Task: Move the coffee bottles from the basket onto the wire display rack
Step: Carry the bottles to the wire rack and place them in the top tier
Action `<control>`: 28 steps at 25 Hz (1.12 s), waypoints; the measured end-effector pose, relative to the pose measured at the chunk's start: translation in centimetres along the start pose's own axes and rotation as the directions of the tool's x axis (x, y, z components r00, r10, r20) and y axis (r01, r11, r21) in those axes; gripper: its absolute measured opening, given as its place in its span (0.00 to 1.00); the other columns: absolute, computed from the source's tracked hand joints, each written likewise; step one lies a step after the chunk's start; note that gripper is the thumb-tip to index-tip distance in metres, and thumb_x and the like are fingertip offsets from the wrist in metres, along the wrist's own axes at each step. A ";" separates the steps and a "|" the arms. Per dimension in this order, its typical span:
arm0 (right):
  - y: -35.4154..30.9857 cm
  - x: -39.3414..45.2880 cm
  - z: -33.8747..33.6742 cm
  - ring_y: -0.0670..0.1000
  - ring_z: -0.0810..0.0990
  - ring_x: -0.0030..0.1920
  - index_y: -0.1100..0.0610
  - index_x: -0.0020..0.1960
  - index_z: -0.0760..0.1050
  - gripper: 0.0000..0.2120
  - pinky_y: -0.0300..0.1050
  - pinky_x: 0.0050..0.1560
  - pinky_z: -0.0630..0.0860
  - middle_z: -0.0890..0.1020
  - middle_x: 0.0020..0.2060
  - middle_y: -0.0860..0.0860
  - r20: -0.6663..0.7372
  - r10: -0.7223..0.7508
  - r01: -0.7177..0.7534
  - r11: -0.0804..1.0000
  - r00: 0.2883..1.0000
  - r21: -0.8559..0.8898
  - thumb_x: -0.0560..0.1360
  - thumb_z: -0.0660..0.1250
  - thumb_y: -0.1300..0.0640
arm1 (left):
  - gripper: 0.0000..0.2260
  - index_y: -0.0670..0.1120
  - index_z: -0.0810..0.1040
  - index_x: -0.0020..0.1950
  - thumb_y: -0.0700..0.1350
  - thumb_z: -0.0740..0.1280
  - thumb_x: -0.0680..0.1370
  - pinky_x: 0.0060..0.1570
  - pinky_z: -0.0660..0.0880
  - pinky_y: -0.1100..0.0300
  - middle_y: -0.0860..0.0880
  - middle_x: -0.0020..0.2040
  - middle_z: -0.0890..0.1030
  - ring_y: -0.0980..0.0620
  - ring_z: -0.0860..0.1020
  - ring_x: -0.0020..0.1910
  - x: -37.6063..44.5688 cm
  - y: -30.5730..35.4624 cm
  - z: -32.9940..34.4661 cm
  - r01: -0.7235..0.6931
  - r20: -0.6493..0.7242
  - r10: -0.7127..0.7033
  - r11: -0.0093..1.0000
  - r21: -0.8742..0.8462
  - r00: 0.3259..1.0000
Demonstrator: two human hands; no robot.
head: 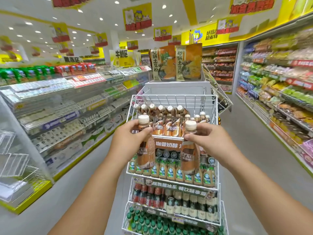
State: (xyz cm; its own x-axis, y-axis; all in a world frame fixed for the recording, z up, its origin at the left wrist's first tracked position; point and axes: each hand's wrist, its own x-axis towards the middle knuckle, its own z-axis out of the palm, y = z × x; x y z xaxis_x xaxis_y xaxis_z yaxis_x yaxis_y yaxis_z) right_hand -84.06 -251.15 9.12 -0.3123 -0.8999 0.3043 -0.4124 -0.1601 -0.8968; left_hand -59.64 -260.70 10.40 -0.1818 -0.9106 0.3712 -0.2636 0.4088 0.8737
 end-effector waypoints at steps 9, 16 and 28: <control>5.6 14.3 3.4 0.42 0.84 0.47 0.52 0.58 0.85 0.19 0.37 0.49 0.75 0.88 0.48 0.45 -0.182 0.078 -0.096 0.991 0.980 -0.094 0.69 0.81 0.49 | 0.05 0.57 0.82 0.45 0.52 0.77 0.74 0.40 0.74 0.64 0.60 0.42 0.84 0.63 0.81 0.41 18.3 -7.7 3.2 -0.060 0.048 0.061 0.998 -0.016 0.997; 9.3 23.5 5.0 0.46 0.82 0.57 0.52 0.60 0.82 0.22 0.47 0.61 0.78 0.85 0.56 0.44 -0.378 0.182 -0.243 0.962 0.908 -0.121 0.69 0.81 0.46 | 0.06 0.53 0.83 0.48 0.51 0.77 0.74 0.45 0.80 0.58 0.58 0.42 0.84 0.59 0.83 0.42 29.8 -14.9 6.7 -0.041 0.187 0.044 0.999 -0.018 0.981; 14.8 28.4 3.4 0.44 0.80 0.46 0.56 0.68 0.79 0.26 0.40 0.47 0.75 0.82 0.53 0.45 -0.409 0.280 -0.374 0.912 0.869 -0.170 0.73 0.79 0.48 | 0.22 0.42 0.79 0.67 0.52 0.74 0.78 0.36 0.70 0.59 0.57 0.38 0.75 0.59 0.70 0.33 32.9 -20.7 13.2 0.142 0.116 -0.152 0.986 0.089 0.982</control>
State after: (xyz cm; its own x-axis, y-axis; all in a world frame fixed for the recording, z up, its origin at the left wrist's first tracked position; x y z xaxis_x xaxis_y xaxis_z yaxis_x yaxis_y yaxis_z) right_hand -96.12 -280.47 3.35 -0.7368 -0.6604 0.1450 -0.4050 0.2593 -0.8768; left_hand -72.64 -298.33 0.38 -0.2483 -0.9488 0.1953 -0.3703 0.2792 0.8859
